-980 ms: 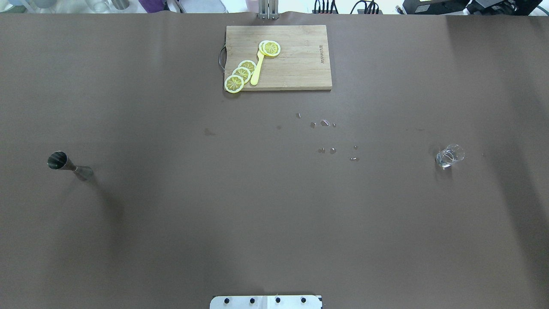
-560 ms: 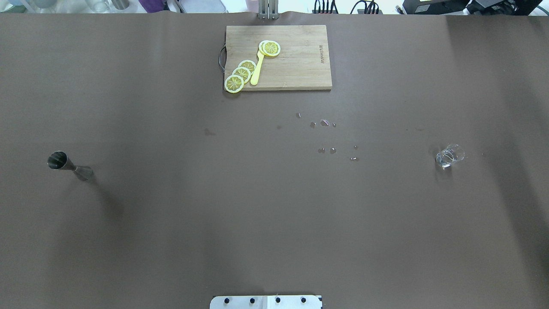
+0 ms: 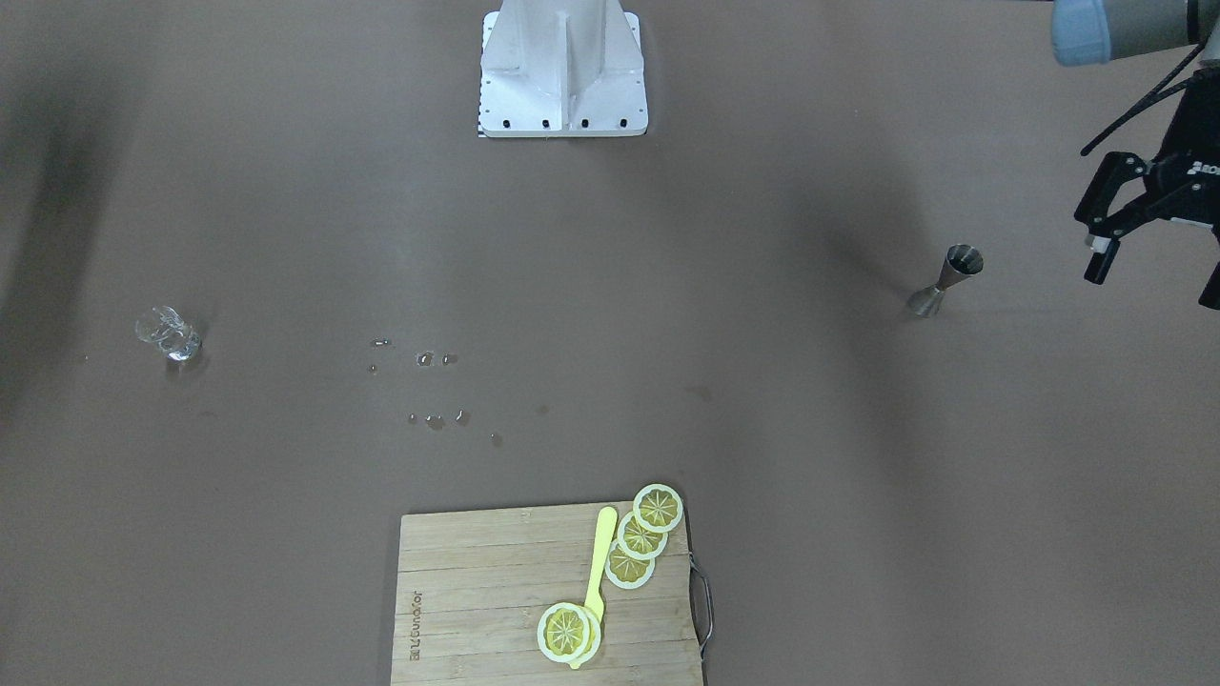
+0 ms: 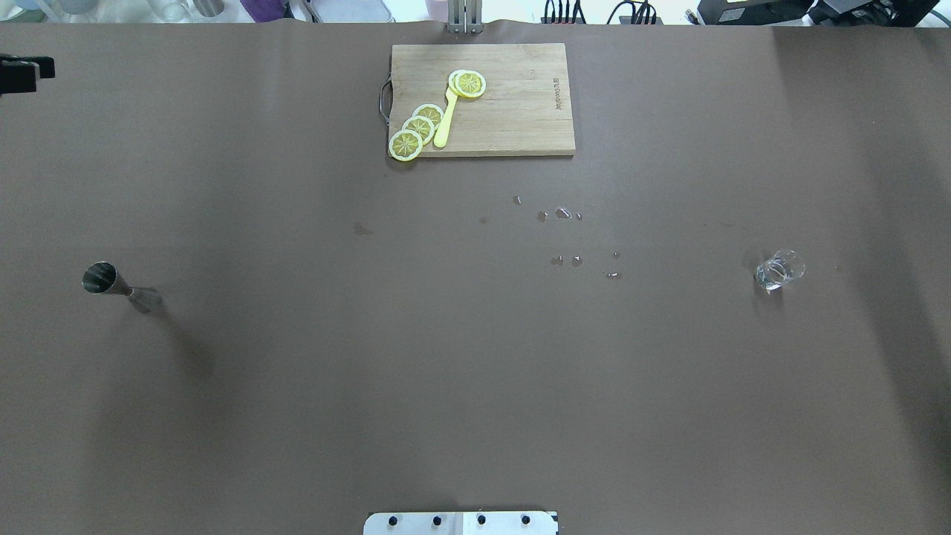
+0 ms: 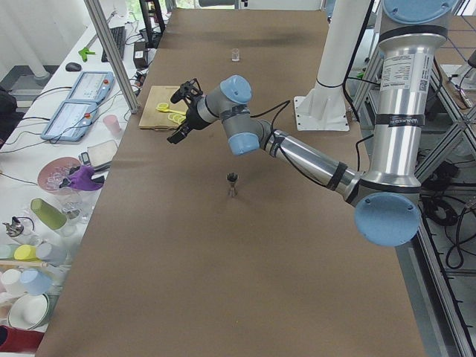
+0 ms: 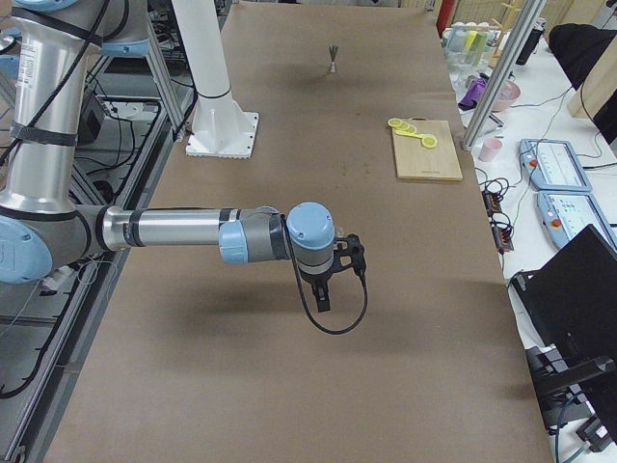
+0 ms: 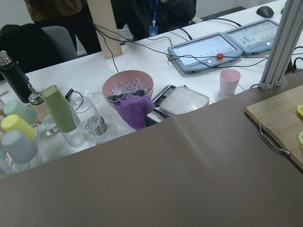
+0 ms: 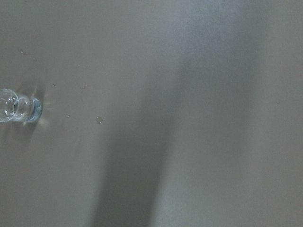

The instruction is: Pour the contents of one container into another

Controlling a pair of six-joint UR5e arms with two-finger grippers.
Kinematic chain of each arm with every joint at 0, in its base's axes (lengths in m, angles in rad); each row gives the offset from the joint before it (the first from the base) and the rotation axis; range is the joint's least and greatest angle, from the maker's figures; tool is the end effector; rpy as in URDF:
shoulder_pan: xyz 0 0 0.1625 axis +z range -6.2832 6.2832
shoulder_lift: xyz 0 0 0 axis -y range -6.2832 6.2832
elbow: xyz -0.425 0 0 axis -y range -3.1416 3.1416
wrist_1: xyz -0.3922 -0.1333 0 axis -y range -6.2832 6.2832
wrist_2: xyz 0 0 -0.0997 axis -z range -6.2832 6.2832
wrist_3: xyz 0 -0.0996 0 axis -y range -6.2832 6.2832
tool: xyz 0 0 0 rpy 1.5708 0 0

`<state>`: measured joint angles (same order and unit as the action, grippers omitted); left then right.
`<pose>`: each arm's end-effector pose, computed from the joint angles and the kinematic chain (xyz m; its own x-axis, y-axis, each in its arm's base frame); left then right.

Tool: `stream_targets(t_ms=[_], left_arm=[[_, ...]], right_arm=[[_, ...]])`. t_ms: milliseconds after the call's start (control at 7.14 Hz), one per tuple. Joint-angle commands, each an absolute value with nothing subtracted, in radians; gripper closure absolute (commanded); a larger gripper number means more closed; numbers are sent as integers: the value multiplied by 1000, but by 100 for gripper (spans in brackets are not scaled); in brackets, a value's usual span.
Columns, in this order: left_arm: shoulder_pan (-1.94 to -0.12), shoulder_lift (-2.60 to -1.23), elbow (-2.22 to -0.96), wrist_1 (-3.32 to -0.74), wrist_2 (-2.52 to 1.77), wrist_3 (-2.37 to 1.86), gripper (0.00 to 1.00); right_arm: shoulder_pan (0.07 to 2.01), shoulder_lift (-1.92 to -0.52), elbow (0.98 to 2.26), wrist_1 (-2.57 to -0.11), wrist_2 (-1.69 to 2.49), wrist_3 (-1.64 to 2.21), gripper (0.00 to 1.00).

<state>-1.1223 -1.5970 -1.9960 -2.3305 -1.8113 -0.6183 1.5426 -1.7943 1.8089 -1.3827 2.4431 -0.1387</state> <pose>0.1136 -0.4888 0.3570 0.7228 0.3230 -0.6109 0.3269 0.6190 0.7141 0.0455 -0.4100 0.6139 0.6285 -0.3060 0.7151 0.1156 0.9459 0.3031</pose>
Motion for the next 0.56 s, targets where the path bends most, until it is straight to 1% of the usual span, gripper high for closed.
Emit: stream_targets(t_ms=[0, 140, 280, 420], left_arm=[[-958, -1516, -2031, -2441, -1586, -718, 3], [-912, -1479, -2031, -2495, -1515, -757, 3], [-857, -1429, -2031, -2566, -1441, -802, 3], [-777, -1381, -2031, -2619, -1311, -822, 3]], right_arm=[[1525, -1792, 1650, -1065, 2466, -208, 0], [1522, -1792, 1556, -913, 2518, -215, 0], [1485, -1787, 1495, -768, 2517, -213, 0], [1465, -1784, 1474, -671, 2529, -207, 0]])
